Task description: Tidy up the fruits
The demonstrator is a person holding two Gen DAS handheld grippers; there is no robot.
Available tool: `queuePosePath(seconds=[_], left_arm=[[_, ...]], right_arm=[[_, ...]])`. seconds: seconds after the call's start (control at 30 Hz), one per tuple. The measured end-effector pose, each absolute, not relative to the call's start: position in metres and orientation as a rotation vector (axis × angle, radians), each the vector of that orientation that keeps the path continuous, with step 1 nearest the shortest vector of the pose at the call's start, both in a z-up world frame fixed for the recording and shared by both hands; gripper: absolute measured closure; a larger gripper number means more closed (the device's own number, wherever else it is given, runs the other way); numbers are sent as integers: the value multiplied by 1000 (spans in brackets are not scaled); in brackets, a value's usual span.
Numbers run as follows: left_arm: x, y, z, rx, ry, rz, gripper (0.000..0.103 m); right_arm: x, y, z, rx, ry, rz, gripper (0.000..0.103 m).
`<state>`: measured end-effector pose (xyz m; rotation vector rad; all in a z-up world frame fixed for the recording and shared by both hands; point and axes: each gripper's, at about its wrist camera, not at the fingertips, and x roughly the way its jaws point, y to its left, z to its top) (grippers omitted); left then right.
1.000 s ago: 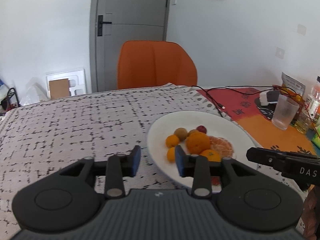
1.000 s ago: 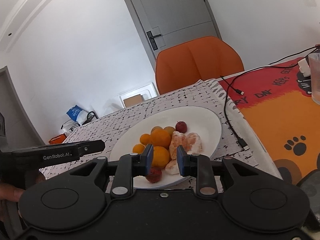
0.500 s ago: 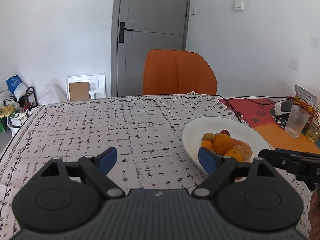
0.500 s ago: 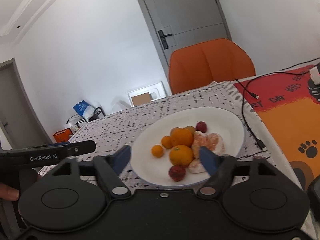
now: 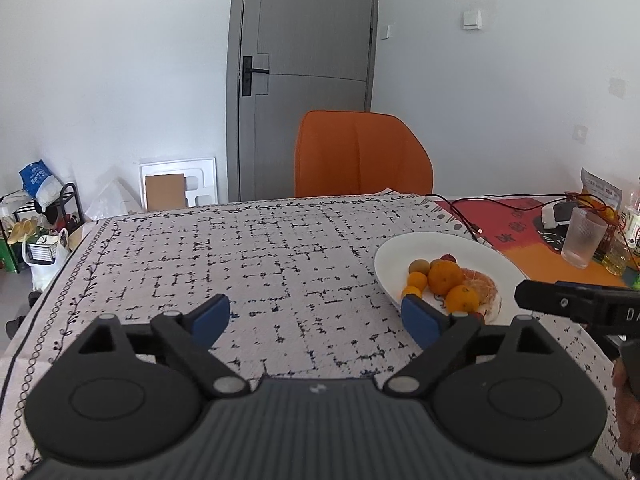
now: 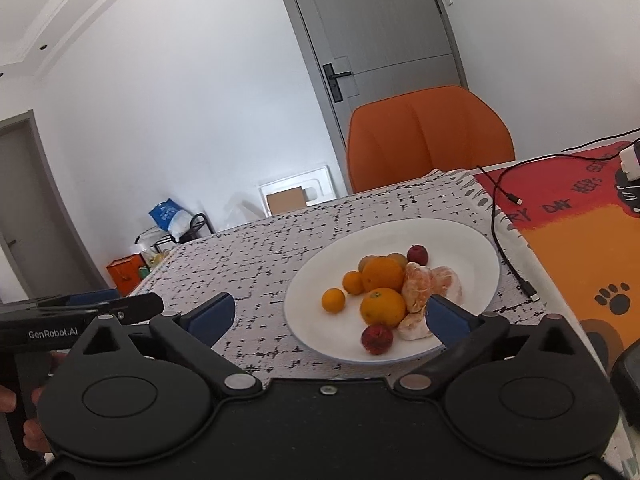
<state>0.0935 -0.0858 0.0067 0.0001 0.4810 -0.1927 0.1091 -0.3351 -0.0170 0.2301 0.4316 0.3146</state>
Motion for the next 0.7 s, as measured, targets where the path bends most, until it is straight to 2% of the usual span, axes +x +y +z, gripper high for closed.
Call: queuePosePath(seconds=[0.2,0.3,0.7], left_arm=[[79,-78,8,16,481,-178,11],[73,-73,7,11,499,-175,1],[48,-49,12,-25,508,-128,0]], right_arm=[[97,-326,-13,175,429,317,0],[91,-322,-11,161,437,327,0],[71,-306,-2,121,436,345,0]])
